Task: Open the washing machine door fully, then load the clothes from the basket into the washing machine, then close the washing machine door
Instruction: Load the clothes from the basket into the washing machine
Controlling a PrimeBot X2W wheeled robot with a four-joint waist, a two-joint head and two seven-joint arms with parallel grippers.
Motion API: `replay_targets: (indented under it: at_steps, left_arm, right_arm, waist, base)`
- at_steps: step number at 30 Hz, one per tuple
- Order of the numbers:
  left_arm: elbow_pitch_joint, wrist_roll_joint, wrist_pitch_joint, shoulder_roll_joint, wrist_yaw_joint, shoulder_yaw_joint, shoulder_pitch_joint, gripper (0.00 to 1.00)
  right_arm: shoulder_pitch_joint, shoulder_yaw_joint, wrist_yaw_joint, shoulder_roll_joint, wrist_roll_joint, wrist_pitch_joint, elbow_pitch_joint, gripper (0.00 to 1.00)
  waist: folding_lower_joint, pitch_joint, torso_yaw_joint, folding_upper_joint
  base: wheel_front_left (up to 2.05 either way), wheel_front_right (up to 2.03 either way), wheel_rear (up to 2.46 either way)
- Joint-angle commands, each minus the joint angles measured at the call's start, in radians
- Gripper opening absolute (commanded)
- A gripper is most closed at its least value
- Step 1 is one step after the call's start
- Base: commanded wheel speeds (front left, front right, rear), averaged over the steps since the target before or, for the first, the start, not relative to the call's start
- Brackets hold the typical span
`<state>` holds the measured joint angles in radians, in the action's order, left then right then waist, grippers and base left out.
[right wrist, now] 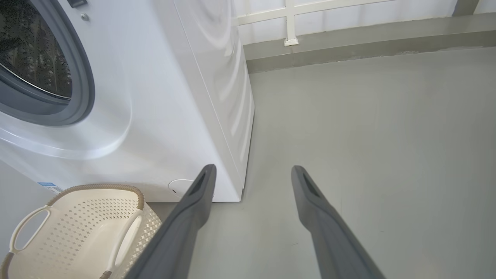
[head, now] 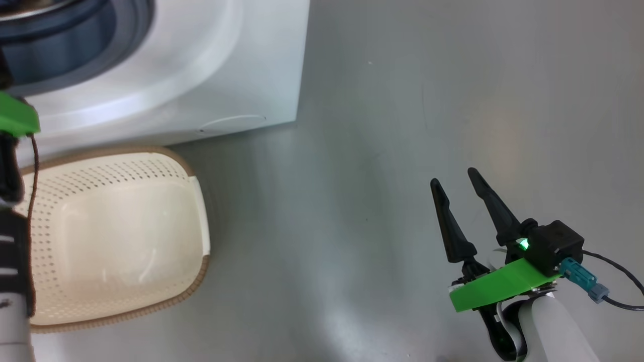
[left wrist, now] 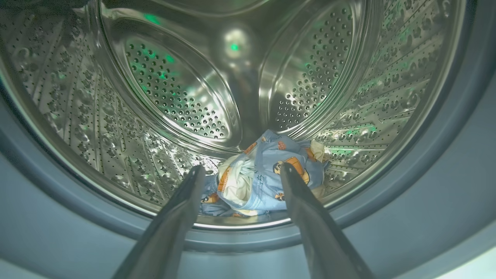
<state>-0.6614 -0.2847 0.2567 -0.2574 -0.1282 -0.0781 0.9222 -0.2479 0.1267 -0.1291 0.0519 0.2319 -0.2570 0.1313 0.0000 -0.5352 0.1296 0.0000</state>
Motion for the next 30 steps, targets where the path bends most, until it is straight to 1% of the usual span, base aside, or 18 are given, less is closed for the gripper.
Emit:
replay_targets:
  at_steps: [1,8,11,19,24,30]
  left_arm:
    - [0.033,-0.001,0.005,-0.047,-0.002,-0.025,-0.027,1.00]
    - [0.091,0.001,0.005,-0.028,-0.002,-0.045,-0.115,1.00]
    - [0.143,0.028,0.005,-0.022,-0.002,-0.052,-0.175,1.00]
    - [0.274,0.062,0.005,0.017,-0.002,-0.096,-0.365,1.00]
    - [0.346,0.065,0.005,0.051,-0.002,-0.135,-0.478,1.00]
    - [0.418,0.079,0.005,0.083,0.000,-0.173,-0.607,1.00]
  right_arm:
    - [0.018,0.018,-0.002,-0.002,-0.001,-0.005,-0.015,1.00]
    - [0.029,0.008,-0.002,0.002,-0.006,-0.005,-0.006,1.00]
    - [0.037,0.008,-0.002,0.005,-0.006,-0.005,-0.002,1.00]
    - [0.074,0.013,-0.002,0.005,0.002,-0.005,0.011,1.00]
    - [0.099,0.014,-0.002,0.009,0.011,-0.005,0.017,1.00]
    - [0.121,0.021,-0.002,0.022,0.017,-0.005,0.019,1.00]
  waist:
    - [0.0000,0.036,-0.018,0.0000]
    - [0.0000,0.101,-0.032,0.0000]
    - [0.0000,0.137,-0.036,0.0000]
    - [0.0000,0.238,-0.046,0.0000]
    - [0.0000,0.304,-0.054,0.0000]
    - [0.0000,0.363,-0.058,0.0000]
  base:
    - [0.00,0.00,0.00]
    - [0.00,0.00,0.00]
    - [0.00,0.00,0.00]
    - [0.00,0.00,0.00]
    - [0.00,0.00,0.00]
    - [0.00,0.00,0.00]
